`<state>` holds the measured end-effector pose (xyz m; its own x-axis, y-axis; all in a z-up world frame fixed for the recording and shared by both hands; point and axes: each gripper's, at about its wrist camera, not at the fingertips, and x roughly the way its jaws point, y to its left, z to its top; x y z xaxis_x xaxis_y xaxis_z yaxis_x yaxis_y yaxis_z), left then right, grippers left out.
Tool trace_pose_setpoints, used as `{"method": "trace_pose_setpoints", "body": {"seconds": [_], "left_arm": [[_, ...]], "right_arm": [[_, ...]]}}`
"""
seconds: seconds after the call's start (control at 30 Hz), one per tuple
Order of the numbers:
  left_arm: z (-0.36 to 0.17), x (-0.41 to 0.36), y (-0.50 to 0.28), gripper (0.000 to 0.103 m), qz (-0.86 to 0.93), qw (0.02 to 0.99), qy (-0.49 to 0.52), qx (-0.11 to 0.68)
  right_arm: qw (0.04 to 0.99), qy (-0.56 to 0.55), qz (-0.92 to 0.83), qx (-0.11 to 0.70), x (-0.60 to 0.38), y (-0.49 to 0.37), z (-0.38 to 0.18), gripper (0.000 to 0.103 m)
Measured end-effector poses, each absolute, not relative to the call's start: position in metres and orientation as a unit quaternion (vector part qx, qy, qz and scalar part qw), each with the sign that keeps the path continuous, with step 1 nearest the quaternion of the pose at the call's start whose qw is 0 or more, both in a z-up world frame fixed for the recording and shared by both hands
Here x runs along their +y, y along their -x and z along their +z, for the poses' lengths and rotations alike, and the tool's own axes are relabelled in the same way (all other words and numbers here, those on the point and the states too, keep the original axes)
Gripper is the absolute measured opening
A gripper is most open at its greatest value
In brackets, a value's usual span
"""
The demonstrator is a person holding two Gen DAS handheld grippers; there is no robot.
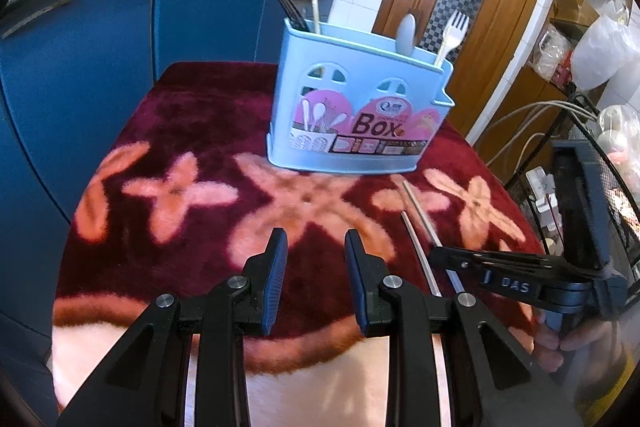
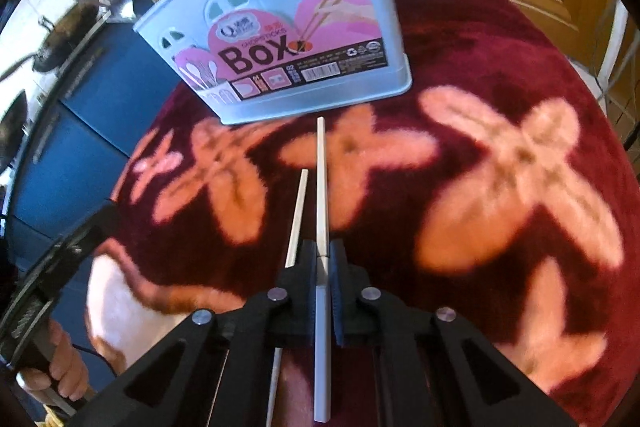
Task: Organize utensils
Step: 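Close left tool on one chopstick while right tool keeps the other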
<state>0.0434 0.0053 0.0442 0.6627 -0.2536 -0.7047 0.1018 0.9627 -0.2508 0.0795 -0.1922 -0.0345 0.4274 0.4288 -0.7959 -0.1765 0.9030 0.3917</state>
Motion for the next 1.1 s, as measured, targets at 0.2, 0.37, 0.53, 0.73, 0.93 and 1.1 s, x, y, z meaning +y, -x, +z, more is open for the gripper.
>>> {"method": "trace_pose_setpoints", "body": {"seconds": [0.2,0.37,0.53,0.73,0.93,1.1], "left_arm": [[0.040,-0.012,-0.046,0.029,-0.119,0.895,0.096,0.419],[0.034,-0.032,-0.048,0.029,-0.148,0.878,0.102,0.444],[0.027,-0.059,-0.051,0.029,-0.171,0.860,0.097,0.471],[0.018,-0.084,-0.058,0.029,-0.185,0.846,0.081,0.494],[0.006,-0.105,-0.065,0.029,-0.185,0.833,0.061,0.518],[-0.002,-0.113,-0.070,0.027,-0.185,0.828,0.051,0.527]], "right_arm": [[0.853,-0.143,0.177,0.470,-0.213,-0.053,-0.025,0.008],[0.867,-0.143,0.171,0.446,-0.231,-0.037,-0.017,0.008],[0.872,-0.149,0.166,0.435,-0.243,-0.034,-0.020,0.008],[0.874,-0.161,0.160,0.429,-0.256,-0.031,-0.025,0.008],[0.876,-0.171,0.160,0.421,-0.265,-0.029,-0.026,0.008],[0.876,-0.176,0.163,0.418,-0.267,-0.028,-0.027,0.008]]}}
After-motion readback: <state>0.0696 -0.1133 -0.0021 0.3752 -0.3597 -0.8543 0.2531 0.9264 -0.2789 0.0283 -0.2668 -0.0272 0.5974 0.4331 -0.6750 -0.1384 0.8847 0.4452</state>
